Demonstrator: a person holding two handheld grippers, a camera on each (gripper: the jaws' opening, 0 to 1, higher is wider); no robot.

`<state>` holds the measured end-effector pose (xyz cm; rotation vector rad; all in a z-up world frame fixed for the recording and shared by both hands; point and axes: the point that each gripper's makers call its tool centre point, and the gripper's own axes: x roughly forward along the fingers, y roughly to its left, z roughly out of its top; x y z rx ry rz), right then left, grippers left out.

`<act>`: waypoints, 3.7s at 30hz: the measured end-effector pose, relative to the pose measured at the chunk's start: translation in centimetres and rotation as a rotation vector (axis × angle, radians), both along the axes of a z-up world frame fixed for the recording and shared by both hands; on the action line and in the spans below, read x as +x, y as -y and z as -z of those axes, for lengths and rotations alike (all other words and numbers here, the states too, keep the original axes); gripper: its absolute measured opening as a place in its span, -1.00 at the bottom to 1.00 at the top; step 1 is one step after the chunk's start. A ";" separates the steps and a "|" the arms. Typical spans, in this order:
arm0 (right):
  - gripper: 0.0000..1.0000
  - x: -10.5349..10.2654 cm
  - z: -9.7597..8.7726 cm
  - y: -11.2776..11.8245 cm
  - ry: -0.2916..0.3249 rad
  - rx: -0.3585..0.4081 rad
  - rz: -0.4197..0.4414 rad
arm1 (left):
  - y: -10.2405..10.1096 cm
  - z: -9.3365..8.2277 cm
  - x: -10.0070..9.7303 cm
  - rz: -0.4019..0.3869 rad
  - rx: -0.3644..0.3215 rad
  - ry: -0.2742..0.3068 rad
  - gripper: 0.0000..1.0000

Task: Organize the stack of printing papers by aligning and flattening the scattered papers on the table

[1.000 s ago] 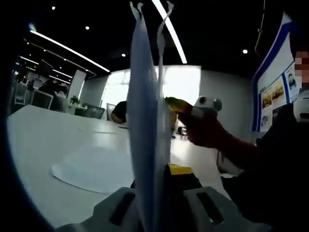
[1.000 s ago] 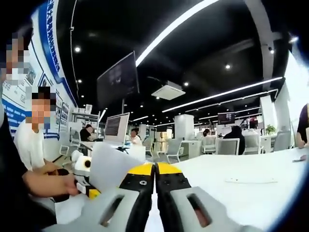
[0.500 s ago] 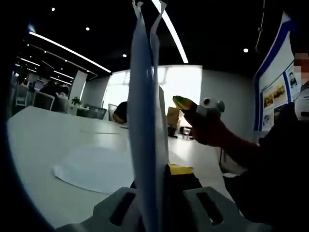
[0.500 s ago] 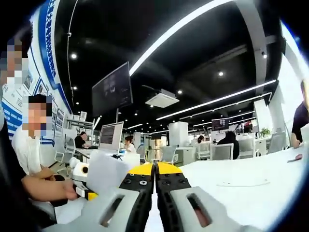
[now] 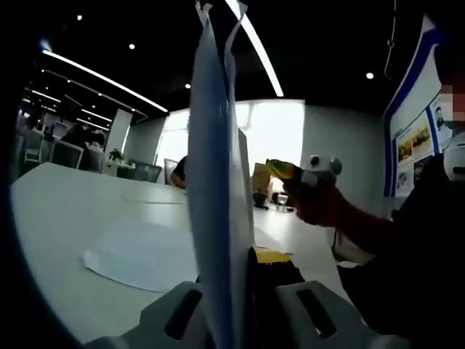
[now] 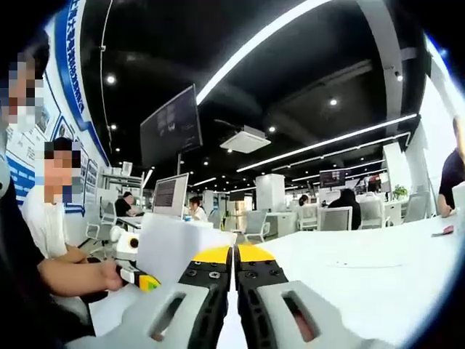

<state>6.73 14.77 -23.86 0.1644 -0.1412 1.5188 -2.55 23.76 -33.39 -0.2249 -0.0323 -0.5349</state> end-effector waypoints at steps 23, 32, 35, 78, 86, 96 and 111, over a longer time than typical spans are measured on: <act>-0.94 1.7 2.7 3.6 -0.056 -0.038 0.068 | -0.3 -0.2 0.1 -0.032 0.003 0.016 -0.86; -0.92 2.2 4.1 5.0 -0.055 -0.075 0.093 | -0.5 -0.2 0.1 -0.031 -0.002 0.018 -0.86; -0.92 2.1 4.7 5.5 -0.056 -0.092 0.099 | -0.5 -0.2 0.1 -0.031 -0.003 0.018 -0.86; -0.52 3.0 4.7 6.1 -0.009 -0.195 0.148 | -6.7 -0.9 0.2 -0.336 -0.040 0.039 -0.88; -0.30 3.0 5.0 4.8 0.008 -0.264 0.141 | -6.8 -0.5 0.4 -0.343 -0.029 0.015 -0.88; -0.21 3.9 4.4 3.9 0.034 -0.310 0.158 | -6.7 -0.4 0.4 -0.335 -0.032 0.014 -0.88; -0.15 5.6 5.2 1.6 0.074 -0.397 0.132 | -6.3 -0.4 0.2 -0.317 -0.041 0.012 -0.88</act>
